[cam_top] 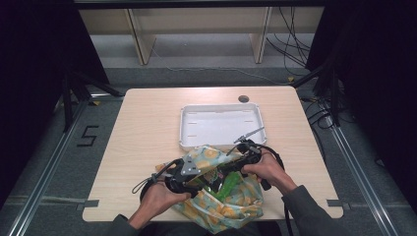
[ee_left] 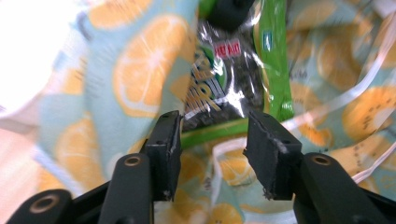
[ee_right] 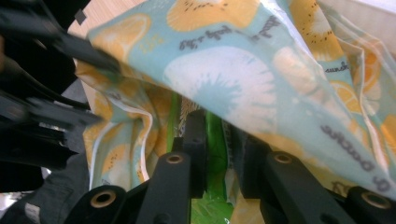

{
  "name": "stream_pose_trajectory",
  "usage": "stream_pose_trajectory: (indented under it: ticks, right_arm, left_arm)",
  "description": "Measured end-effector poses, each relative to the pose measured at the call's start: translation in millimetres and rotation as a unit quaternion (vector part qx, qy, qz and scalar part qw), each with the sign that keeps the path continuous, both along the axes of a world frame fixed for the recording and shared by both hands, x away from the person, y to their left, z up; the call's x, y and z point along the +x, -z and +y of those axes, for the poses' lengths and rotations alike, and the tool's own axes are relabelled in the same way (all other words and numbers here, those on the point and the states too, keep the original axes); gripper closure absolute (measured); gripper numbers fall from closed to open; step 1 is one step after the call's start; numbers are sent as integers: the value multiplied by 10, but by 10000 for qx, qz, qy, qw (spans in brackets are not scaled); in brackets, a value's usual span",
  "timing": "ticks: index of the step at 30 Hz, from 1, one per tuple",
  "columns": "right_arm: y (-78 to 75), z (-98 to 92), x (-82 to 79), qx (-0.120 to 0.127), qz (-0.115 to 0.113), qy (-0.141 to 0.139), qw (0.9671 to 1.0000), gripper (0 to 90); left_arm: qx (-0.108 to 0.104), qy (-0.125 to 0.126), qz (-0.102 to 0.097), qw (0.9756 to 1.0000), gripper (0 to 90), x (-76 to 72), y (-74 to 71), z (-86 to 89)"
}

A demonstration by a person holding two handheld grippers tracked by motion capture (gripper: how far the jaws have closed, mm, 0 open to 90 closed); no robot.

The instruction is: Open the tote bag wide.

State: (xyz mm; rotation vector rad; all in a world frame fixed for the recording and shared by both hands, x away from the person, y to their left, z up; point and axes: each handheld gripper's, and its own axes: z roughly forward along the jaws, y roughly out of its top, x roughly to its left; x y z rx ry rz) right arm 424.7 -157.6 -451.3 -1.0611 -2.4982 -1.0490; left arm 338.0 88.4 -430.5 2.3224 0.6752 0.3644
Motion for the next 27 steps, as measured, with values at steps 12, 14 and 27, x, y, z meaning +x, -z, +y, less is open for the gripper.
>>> stream_pose_trajectory:
  ticks: [12, 14, 27]
  right_arm:
    - [-81, -10, -77, -224, -51, -144, 9996, 780]
    - [-95, -8, -88, -213, -186, -231, 9993, 780]
    - [-146, -33, -162, -331, -406, -371, 9979, 780]
  left_arm:
    - [144, -195, -304, 9992, 436, 239, -136, 55]
    - [205, -235, -154, 9994, 411, 252, -81, 18]
    - [518, -277, -333, 9977, 891, 509, -14, -13]
